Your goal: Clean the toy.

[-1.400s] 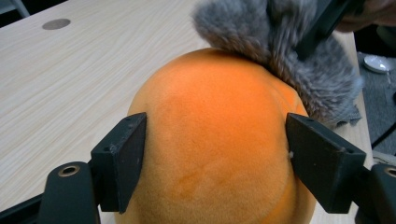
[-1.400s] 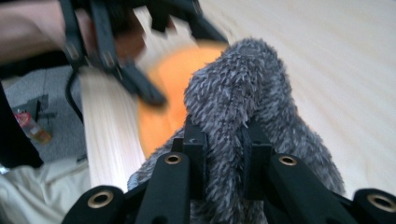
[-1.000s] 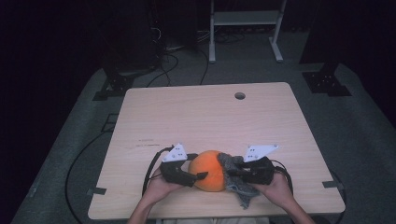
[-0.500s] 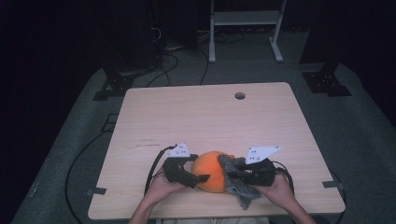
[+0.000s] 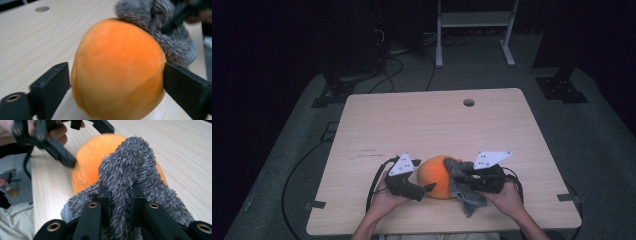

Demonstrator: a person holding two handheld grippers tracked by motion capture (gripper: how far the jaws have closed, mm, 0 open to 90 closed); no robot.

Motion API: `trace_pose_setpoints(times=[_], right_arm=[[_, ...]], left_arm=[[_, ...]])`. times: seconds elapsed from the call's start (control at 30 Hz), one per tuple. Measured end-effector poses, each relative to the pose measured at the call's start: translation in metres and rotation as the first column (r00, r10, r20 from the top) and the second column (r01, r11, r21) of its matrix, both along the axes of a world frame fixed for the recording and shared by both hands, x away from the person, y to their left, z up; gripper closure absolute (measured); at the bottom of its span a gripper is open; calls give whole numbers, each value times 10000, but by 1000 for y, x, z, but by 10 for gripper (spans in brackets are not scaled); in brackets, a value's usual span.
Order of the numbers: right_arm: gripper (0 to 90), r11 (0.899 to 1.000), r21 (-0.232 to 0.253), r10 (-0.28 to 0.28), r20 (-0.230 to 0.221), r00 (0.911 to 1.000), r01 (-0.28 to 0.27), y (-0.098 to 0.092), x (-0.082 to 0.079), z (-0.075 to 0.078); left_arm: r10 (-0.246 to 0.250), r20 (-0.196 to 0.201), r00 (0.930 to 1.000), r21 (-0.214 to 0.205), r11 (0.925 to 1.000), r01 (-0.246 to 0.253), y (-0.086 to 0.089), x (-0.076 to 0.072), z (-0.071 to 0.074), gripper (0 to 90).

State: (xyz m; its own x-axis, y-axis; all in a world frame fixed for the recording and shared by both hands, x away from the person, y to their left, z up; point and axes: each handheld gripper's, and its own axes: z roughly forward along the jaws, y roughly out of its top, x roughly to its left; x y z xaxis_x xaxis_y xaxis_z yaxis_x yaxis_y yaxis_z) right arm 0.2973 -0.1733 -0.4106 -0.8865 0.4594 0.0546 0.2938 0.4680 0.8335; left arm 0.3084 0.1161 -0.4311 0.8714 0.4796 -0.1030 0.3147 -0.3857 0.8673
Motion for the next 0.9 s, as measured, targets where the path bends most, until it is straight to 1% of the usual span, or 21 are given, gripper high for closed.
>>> trace_pose_setpoints(times=[0.03,0.07,0.1,0.17,0.2,0.27,0.33,0.4,0.43,0.47,0.5,0.53,0.6,0.63,0.67,0.73,0.77,0.8,0.83,0.87,0.9], right_arm=[[753,9999,98,-36,-118,9999,38,-2,1,-1],[753,9998,168,-43,-188,9998,46,-3,1,0],[754,9998,192,-46,-117,9999,48,-2,0,2],[752,9993,310,216,208,9996,-222,4,-7,10],[752,9991,293,301,402,9987,-313,7,-9,12],[752,9992,216,325,525,9981,-337,9,-10,14],[753,9995,168,259,309,9992,-264,4,-7,9],[755,9997,62,236,26,9997,-236,-3,-5,1],[754,9996,77,257,-132,9996,-256,-5,-5,-2],[754,9995,-33,312,-162,9994,-312,-7,-7,-4],[754,9993,-181,333,-85,9994,-334,-8,-9,-4],[754,9991,-204,372,-85,9993,-374,-10,-10,-4],[754,9986,-212,482,-143,9987,-485,-11,-11,-5],[753,9984,-233,511,-155,9986,-514,-11,-11,-6],[754,9979,-265,585,-175,9981,-589,-10,-11,-5],[753,9980,-316,549,-100,9984,-552,-10,-12,-2],[754,9986,-191,494,-103,9987,-496,-10,-12,0],[754,9991,127,414,85,9991,-415,-10,-13,7],[754,9985,396,364,321,9988,-376,-8,-15,13],[754,9977,552,362,513,9980,-390,-6,-16,17],[754,9964,702,411,765,9962,-465,-2,-17,24]], left_arm=[[-21,-248,9997,-17,10000,20,-1,2,-2,97],[-26,-302,9995,-78,10000,24,-1,2,-4,121],[-20,-165,9999,-83,10000,19,-1,1,-4,166],[-38,483,9988,148,9999,31,-1,-5,0,275],[-53,633,9980,166,9999,43,-1,-6,1,303],[-180,980,9950,346,9993,146,-1,-11,5,334],[-331,928,9951,371,9989,298,0,-12,7,341],[-543,832,9951,285,9982,521,-1,-12,6,302],[-522,755,9958,152,9986,512,-1,-11,6,258],[-464,567,9973,-166,9987,474,0,-8,6,199],[-330,252,9991,-401,9986,340,0,-4,7,139],[-230,18,9997,-432,9988,231,0,-2,6,91],[-306,-651,9974,-597,9979,267,-1,4,1,80],[-447,-1127,9926,-611,9974,380,-3,6,-3,81],[-606,-1261,9902,-685,9963,523,-3,6,-5,88],[-504,-761,9958,-652,9968,455,-2,1,-3,215],[-485,-313,9983,-395,9981,473,-2,-2,0,272],[-374,141,9992,-185,9991,377,-3,-5,2,312],[-306,580,9978,-24,9995,308,-5,-8,4,332],[-228,1271,9916,284,9994,193,-9,-13,7,345],[-244,1603,9868,526,9985,162,-11,-16,9,349]])
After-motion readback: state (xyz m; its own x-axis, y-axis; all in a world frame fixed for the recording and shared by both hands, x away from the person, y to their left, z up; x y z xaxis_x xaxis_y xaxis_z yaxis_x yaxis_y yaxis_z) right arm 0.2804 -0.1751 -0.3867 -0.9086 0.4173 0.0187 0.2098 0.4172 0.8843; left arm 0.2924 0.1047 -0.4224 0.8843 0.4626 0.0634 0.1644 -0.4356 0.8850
